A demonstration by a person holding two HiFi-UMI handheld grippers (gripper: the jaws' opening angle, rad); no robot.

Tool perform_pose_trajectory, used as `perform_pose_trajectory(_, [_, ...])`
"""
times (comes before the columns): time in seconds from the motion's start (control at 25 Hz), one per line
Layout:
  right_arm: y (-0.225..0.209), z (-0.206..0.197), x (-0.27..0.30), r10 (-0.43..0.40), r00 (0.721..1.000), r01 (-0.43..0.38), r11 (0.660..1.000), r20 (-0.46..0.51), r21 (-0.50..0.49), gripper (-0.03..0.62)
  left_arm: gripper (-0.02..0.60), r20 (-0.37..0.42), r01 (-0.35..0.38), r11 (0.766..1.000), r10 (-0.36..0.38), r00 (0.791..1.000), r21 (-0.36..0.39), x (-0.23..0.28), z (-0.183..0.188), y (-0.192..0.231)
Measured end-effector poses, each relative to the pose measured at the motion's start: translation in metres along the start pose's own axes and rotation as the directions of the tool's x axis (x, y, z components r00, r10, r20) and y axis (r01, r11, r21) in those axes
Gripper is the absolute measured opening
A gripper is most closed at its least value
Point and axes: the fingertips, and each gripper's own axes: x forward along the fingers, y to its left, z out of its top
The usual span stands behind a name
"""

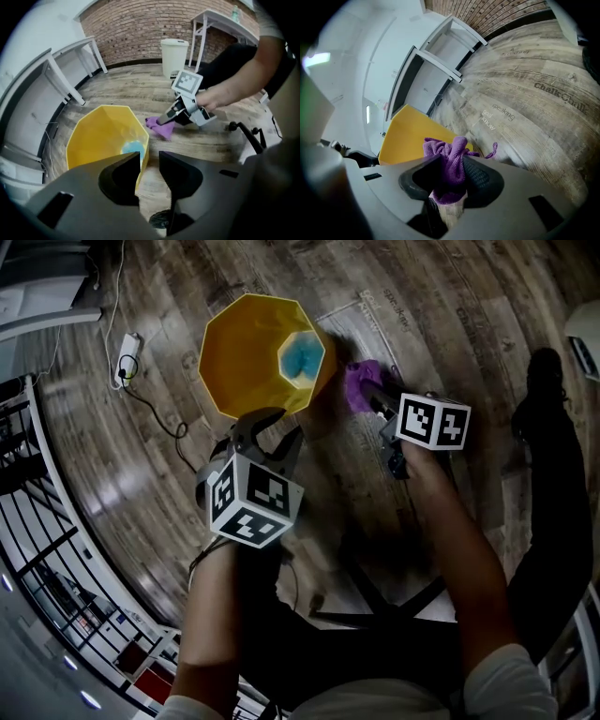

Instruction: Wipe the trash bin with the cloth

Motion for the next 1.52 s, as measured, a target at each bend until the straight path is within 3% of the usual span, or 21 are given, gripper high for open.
perform_pose_trajectory(0.24, [0.025, 0.012, -0.014, 0.093, 0.992, -0.098, 0.994, 0.087, 0.049, 0.141, 0.106, -0.040, -0.033, 0.994, 0.037, 0.999, 0.103, 0.028, -0.004, 0.010])
perform_pose_trajectory(0.36, [0.044, 0.021, -0.019, 0.159, 0.980, -0.167, 0.984, 0.120, 0.060, 0.141, 0.029, -0.036, -0.026, 0.995, 0.029, 0.999, 0.091, 0.032, -0.004, 0.009])
perform_pose_trajectory(0.6, [0.091, 0.037, -0.031, 0.304, 0.940, -0.311, 0.950, 0.158, 0.022, 0.141, 0.012, -0.002, 0.031, 0.996, -0.031, 1.000, 0.084, 0.038, 0.011, 0.003])
perform_pose_trajectory(0.84, [0.111, 0.049, -0.052, 0.398, 0.895, -0.400, 0.916, 0.200, -0.030, 0.141, 0.011, 0.015, 0.047, 0.997, -0.048, 0.999, 0.061, 0.037, 0.015, 0.002])
perform_pose_trajectory(1.04, [0.110, 0.039, -0.034, 0.385, 0.909, -0.380, 0.923, 0.158, -0.060, 0.141, 0.011, 0.022, 0.056, 0.997, -0.057, 0.998, 0.051, 0.037, 0.015, 0.002])
perform_pose_trajectory(1.52, [0.103, 0.040, -0.029, 0.407, 0.891, -0.412, 0.911, 0.202, -0.021, 0.141, 0.011, 0.049, 0.074, 0.997, -0.075, 0.996, 0.034, 0.036, 0.018, 0.001])
